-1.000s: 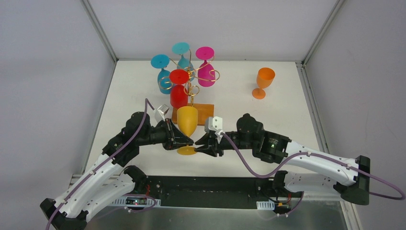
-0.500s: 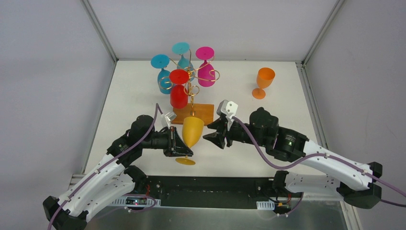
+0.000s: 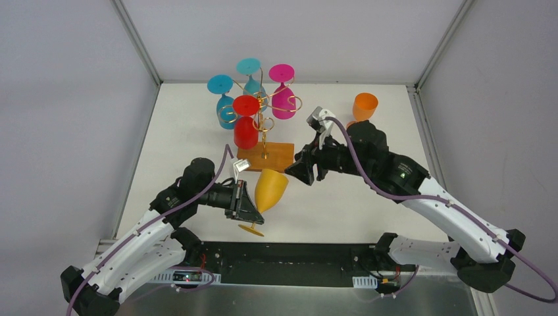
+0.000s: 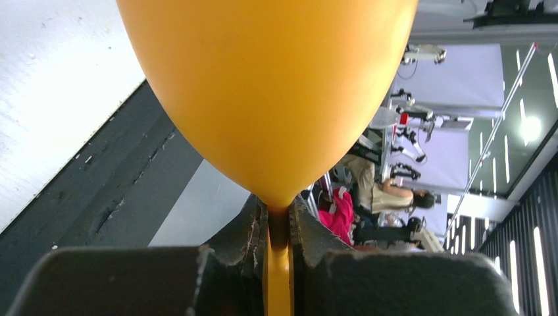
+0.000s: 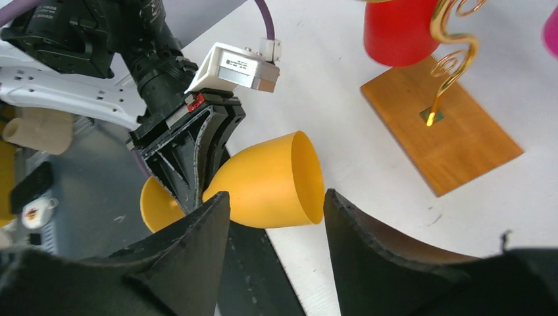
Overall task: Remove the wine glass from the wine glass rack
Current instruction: Place the wine glass at the center of the board.
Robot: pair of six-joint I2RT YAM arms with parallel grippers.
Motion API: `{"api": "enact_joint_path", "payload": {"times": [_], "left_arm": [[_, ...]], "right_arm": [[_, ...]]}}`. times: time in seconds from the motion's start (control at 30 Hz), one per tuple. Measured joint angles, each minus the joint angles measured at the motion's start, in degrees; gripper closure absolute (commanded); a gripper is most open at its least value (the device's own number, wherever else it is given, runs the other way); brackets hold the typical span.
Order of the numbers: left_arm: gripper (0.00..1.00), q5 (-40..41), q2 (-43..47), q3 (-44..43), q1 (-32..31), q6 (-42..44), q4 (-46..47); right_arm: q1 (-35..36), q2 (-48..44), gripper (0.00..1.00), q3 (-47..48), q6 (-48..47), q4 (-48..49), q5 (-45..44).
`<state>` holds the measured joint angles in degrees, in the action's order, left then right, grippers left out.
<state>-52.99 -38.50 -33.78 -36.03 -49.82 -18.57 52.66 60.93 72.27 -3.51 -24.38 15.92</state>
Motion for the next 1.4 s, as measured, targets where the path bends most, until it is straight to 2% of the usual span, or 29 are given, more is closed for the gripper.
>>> {"api": "enact_joint_path", "payload": {"times": [0.27, 0.53, 0.83, 1.03, 1.4], "left_arm": [[1.0, -5.8, 2.1, 0.0, 0.0, 3.2, 0.0], [1.0, -10.3, 3.3, 0.0, 0.0, 5.5, 0.0], [1.0, -12.9, 3.4, 0.0, 0.0, 7.1, 0.0], [1.0, -13.1, 4.0, 0.0, 0.0, 7.4, 0.0], [1.0, -14.1, 4.5, 0.0, 0.0, 7.5, 0.0]], "right_arm": [[-6.0, 2.5, 0.38, 0.1, 5.3, -2.3, 14.7], [-7.3, 5.8, 0.38, 0.1, 7.9, -1.8, 26.8], [-7.4, 8.4, 0.45, 0.0, 9.7, -0.7, 34.6], [-7.4, 9.2, 0.52, 0.0, 10.2, -0.3, 39.3], [-7.4, 9.7, 0.54, -1.9, 10.4, 0.2, 43.7]]}}
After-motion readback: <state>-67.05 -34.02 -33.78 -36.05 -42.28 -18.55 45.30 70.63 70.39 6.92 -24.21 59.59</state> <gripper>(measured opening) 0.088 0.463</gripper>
